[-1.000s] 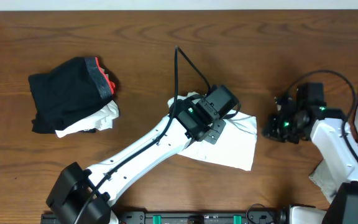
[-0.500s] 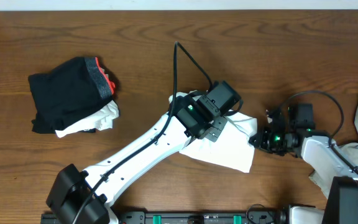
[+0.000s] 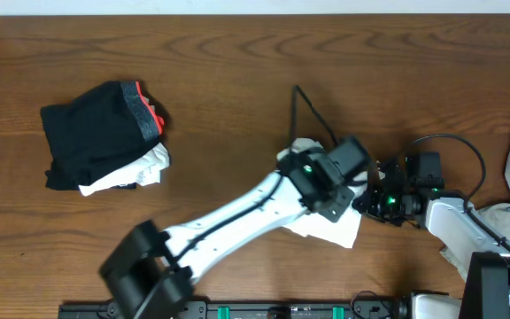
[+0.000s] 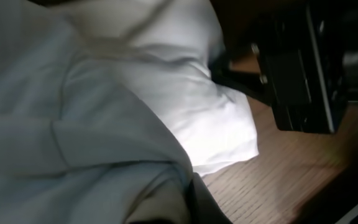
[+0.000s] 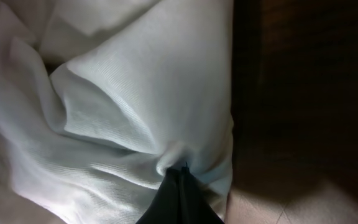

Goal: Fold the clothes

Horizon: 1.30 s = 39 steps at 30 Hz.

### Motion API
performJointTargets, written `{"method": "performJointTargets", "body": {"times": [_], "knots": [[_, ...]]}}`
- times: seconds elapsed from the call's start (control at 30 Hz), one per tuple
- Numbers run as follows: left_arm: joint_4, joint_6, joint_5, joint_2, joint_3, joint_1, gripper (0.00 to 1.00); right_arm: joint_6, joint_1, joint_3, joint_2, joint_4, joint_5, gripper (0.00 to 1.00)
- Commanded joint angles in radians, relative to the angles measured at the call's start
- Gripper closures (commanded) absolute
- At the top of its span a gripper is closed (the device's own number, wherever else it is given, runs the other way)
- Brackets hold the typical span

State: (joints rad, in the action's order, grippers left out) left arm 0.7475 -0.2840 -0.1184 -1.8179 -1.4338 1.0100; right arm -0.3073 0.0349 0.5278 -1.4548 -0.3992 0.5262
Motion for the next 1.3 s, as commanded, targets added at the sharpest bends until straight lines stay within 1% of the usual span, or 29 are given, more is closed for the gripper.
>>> {"method": "performJointTargets", "body": {"times": [0.0, 0.23, 0.33, 0.37, 0.4, 0.43, 0.47, 0.5, 0.57, 0.8, 0.93, 1.0, 1.07, 1.13, 1.17, 1.2, 1.27], "knots": [[-0.032, -0.009, -0.041, -0.041, -0.027, 0.025, 0.93, -0.014, -0.011, -0.019, -0.005, -0.004, -0.030, 0.99], [-0.142, -0.032, -0.075, -0.057, -0.027, 0.043, 0.92, -0.014, -0.011, -0.019, -0.005, -0.008, -0.029, 0.99], [-0.154, -0.032, -0.084, -0.057, -0.027, 0.043, 0.83, -0.014, -0.011, -0.019, -0.005, -0.008, -0.029, 0.99], [-0.154, -0.036, -0.084, -0.057, -0.027, 0.043, 0.73, -0.014, -0.011, -0.019, -0.005, -0.009, -0.029, 0.99], [-0.154, -0.036, -0.084, -0.057, -0.027, 0.043, 0.57, -0.014, -0.011, -0.019, -0.005, -0.009, -0.029, 0.99], [-0.154, -0.037, -0.084, -0.057, -0.027, 0.043, 0.46, -0.014, -0.011, -0.019, -0.005, -0.010, -0.030, 0.98], [-0.154, -0.038, -0.086, -0.057, -0.027, 0.043, 0.40, -0.014, -0.011, -0.019, -0.005, -0.010, -0.030, 0.98], [-0.155, -0.041, -0.093, -0.057, -0.027, 0.043, 0.37, -0.014, -0.011, -0.019, -0.005, -0.011, -0.030, 0.98], [-0.156, -0.041, -0.108, -0.057, -0.027, 0.043, 0.33, -0.014, -0.011, -0.019, -0.005, -0.013, -0.030, 0.98], [-0.136, -0.040, -0.095, 0.004, -0.034, 0.027, 0.33, -0.014, -0.011, -0.019, -0.005, -0.019, -0.045, 0.98], [-0.048, -0.040, -0.009, 0.080, -0.058, -0.008, 0.33, -0.014, -0.010, -0.019, -0.005, -0.031, -0.055, 0.98], [-0.002, -0.040, 0.027, 0.122, -0.059, -0.034, 0.33, -0.007, -0.009, -0.018, -0.004, -0.031, -0.052, 0.96], [0.047, -0.040, 0.062, 0.152, -0.059, -0.067, 0.34, 0.039, -0.003, -0.008, 0.007, -0.033, -0.015, 0.94], [0.097, -0.039, 0.091, 0.162, -0.059, -0.106, 0.43, 0.058, 0.012, 0.015, 0.038, -0.061, 0.022, 0.93], [0.123, -0.039, 0.100, 0.162, -0.059, -0.128, 0.49, 0.063, 0.020, 0.031, 0.063, -0.080, 0.029, 0.93], [0.153, -0.039, 0.111, 0.157, -0.058, -0.156, 0.60, 0.074, 0.026, 0.058, 0.104, -0.113, 0.029, 0.91], [0.182, -0.039, 0.112, 0.148, -0.056, -0.200, 0.72, 0.089, 0.026, 0.105, 0.163, -0.172, 0.027, 0.91]]}}
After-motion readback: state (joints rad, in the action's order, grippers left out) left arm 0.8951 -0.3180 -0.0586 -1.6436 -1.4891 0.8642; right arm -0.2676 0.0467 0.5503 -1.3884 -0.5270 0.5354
